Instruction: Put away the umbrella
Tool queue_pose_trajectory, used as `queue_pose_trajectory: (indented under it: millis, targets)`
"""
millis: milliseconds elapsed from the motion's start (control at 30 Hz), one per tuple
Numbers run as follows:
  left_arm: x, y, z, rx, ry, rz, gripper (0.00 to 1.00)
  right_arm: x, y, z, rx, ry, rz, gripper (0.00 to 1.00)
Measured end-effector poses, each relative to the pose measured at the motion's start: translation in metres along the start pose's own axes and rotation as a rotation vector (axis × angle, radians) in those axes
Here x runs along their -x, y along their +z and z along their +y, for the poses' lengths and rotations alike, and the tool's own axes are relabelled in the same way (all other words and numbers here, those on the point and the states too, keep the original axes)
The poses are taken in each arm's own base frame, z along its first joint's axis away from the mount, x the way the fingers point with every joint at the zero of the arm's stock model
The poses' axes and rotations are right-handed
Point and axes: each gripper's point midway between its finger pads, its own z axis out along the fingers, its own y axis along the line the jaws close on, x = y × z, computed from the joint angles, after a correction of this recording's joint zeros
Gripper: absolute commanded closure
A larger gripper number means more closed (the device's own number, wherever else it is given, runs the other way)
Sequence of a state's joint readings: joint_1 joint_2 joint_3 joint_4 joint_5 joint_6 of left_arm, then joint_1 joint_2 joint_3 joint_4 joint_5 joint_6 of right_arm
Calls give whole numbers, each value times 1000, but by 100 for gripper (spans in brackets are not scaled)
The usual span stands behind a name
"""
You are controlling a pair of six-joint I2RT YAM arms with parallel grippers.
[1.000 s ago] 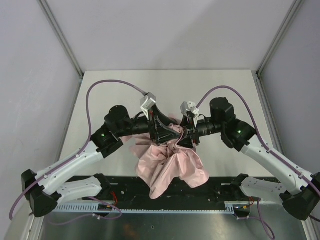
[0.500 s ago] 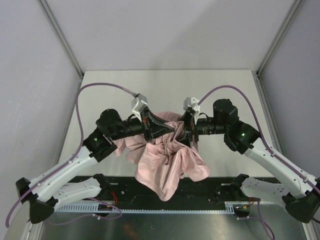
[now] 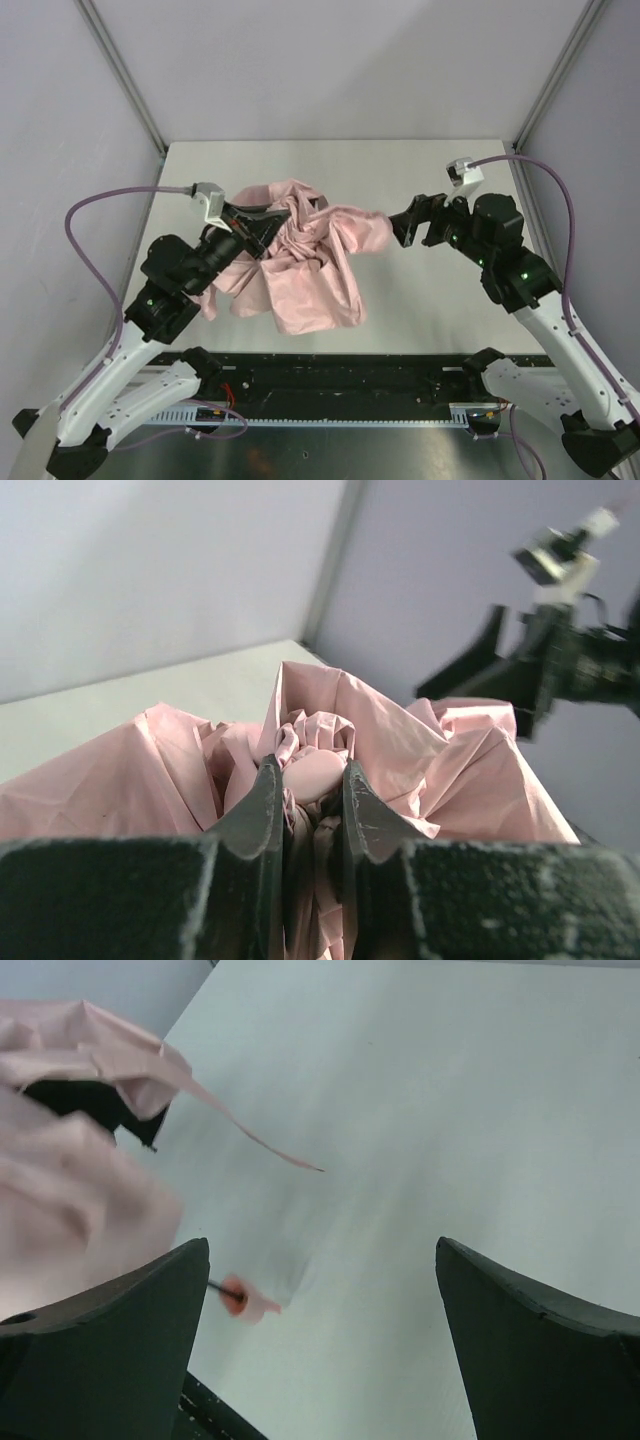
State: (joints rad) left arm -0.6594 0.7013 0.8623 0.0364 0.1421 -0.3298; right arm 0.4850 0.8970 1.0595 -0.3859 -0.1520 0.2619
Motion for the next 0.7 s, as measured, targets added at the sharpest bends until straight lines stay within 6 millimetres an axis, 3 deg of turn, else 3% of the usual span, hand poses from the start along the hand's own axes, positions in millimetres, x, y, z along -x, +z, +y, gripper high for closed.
queue_pose_trajectory:
  millis: [133,267,333,433,567,700]
  targets:
    - [8,-3,28,155,28,-42,100,1,-11,15,14,-3,-20,4]
    - [3,-3,54,289,42,-36,100,-6,-25,65,147,-45,-23,2]
    - [0,-3,61,326,43,-31,100,-10,-27,79,166,-9,-19,1]
    - [1,-5,70,379,35,-39,100,-11,-22,83,161,122,-57,1]
    - [8,-10,75,422,3,-75,100,-44,-9,80,177,305,-57,1]
    - [15,-13,75,435,-33,-112,100,-58,5,90,234,428,-55,8]
